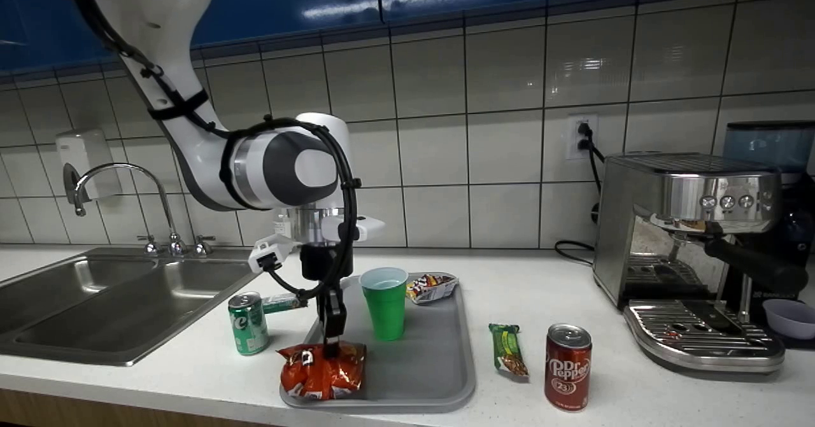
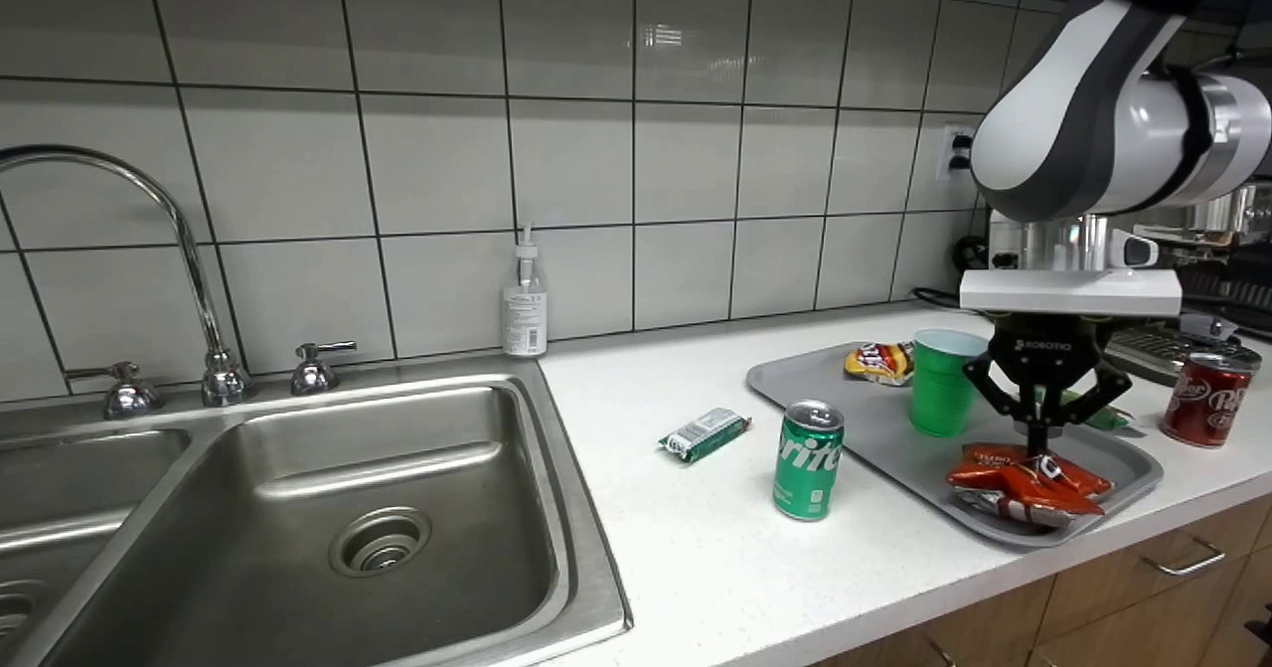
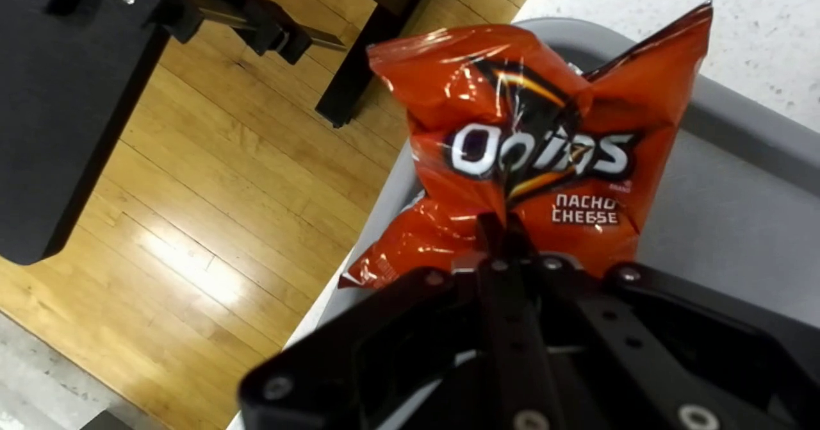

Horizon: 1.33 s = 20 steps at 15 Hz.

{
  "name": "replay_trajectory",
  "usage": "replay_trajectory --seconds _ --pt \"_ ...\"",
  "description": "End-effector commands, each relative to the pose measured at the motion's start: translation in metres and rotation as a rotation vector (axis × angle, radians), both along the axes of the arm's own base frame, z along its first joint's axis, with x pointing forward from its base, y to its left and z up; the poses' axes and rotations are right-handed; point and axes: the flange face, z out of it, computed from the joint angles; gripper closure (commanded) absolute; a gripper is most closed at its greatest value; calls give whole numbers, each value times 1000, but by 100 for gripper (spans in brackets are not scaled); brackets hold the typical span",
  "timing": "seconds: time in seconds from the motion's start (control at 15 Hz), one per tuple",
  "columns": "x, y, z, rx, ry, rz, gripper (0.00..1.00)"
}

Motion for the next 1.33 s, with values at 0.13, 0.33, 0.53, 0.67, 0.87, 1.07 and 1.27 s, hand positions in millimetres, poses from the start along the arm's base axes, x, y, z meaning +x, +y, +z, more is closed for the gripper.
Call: replay_trajectory --seconds 0.13,0.33,0.53,0.67,0.87,1.07,1.27 --pt "1 10 6 -16 -23 16 100" --pt "5 15 13 -9 -38 30 100" --pt "10 21 24 -6 -59 49 100" --pt "15 24 34 0 -78 60 100" --pt "20 33 48 5 -109 86 100" --pt "24 42 61 7 -138 112 100" --pt "29 51 76 8 -173 136 100"
